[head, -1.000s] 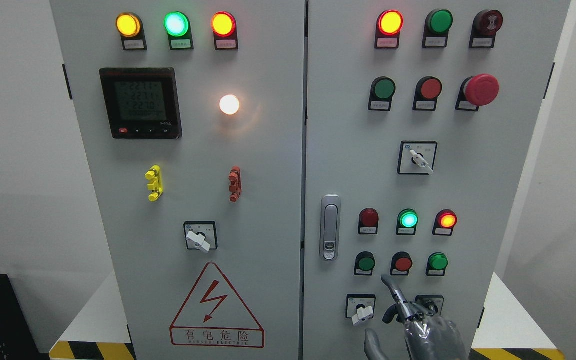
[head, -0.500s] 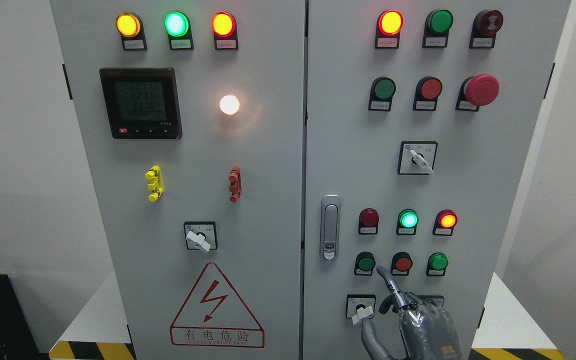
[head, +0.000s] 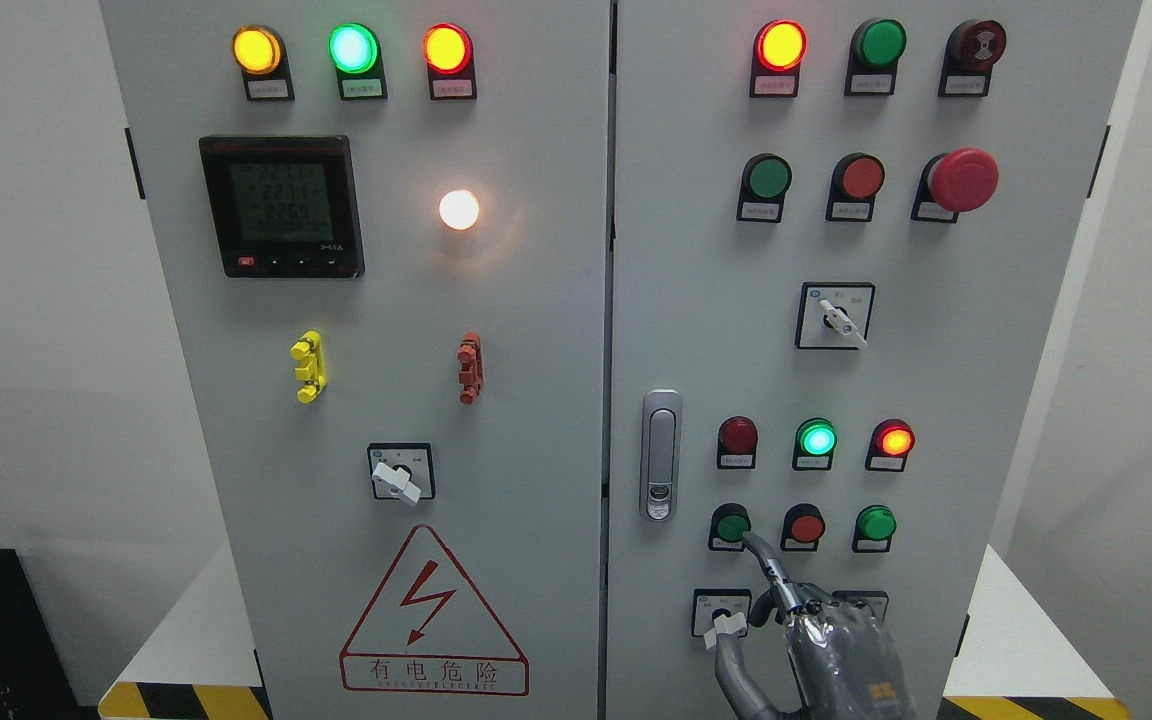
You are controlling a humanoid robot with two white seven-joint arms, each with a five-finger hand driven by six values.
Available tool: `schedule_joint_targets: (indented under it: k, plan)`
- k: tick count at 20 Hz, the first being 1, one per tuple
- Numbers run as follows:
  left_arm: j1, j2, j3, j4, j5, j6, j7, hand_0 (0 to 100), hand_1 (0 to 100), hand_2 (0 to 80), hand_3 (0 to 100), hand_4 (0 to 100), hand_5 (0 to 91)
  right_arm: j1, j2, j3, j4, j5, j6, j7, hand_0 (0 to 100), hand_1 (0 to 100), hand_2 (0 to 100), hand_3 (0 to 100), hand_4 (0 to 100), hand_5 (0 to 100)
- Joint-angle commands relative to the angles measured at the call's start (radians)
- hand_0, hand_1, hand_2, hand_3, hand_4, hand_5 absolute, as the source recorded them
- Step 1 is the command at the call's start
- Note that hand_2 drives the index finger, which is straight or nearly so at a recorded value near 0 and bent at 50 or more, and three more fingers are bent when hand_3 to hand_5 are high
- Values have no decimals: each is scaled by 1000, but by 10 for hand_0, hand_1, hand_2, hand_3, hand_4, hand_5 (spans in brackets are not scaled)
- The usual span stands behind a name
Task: Press green start button
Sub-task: 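Press the green push button inward with the right hand's fingertip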
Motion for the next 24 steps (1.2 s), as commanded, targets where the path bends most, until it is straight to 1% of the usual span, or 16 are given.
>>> schedule_joint_targets:
  k: [1,16,24]
  plan:
    - [0,0,0,0,0,0,0,120,556,0,0,0,0,-16,1,-11,42,1,-1,2,653,396,0,613,651,633]
    - [0,0,0,0,0,0,0,120,556,0,0,0,0,-47,1,-6,69,1,-1,8,663,397,0,610,652,627]
    - [0,0,1,0,0,0,0,120,556,0,0,0,0,-48,1,-5,78,1,-1,13,665,398,0,608,652,625]
